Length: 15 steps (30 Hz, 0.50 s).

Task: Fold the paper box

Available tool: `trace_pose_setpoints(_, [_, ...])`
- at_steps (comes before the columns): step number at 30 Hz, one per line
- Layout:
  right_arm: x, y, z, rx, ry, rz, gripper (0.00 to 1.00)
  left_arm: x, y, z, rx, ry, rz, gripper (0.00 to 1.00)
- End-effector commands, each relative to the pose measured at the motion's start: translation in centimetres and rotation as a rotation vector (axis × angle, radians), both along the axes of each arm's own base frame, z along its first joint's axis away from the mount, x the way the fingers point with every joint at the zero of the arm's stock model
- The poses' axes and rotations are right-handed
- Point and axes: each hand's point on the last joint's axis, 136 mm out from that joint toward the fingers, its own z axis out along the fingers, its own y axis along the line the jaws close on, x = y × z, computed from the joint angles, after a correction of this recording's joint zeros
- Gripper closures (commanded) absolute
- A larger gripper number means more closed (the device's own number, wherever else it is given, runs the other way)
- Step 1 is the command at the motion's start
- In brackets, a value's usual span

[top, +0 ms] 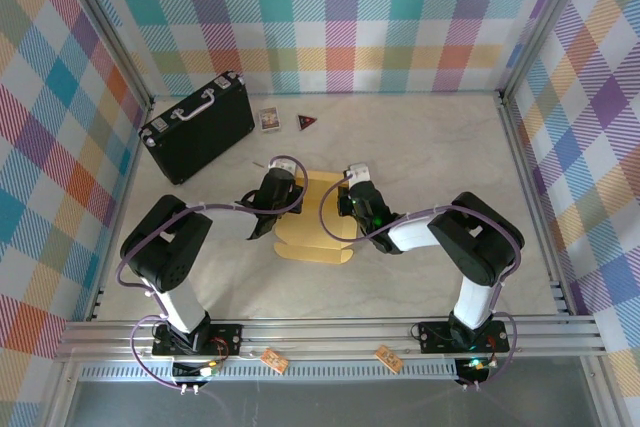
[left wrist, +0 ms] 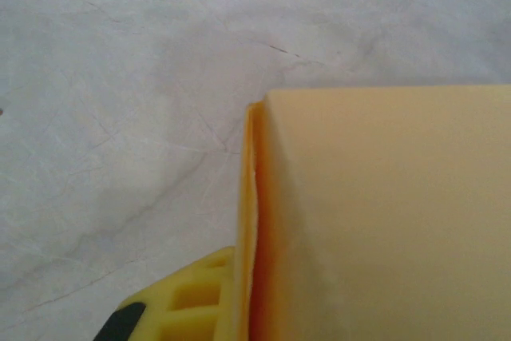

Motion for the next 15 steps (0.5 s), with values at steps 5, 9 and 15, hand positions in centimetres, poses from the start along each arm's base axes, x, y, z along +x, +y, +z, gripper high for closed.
trace_pose_setpoints(5, [-0.3,1.0,0.3,0.033,0.012,0.040,1.00,-0.8,0.3,-2.8,0.031,0.076,0.009,1.00])
trace_pose_setpoints(9, [-0.3,1.1,0.3,0.034,0.012,0.040,1.00,-1.4,-0.1,-3.5,0.025,0.106,-0.018,0.76])
trace_pose_setpoints(15, [-0.4,1.2,0.3,0.036,0.015,0.045,1.00,-2.6,0.5,-4.9,0.027,0.137,-0.014,0.69])
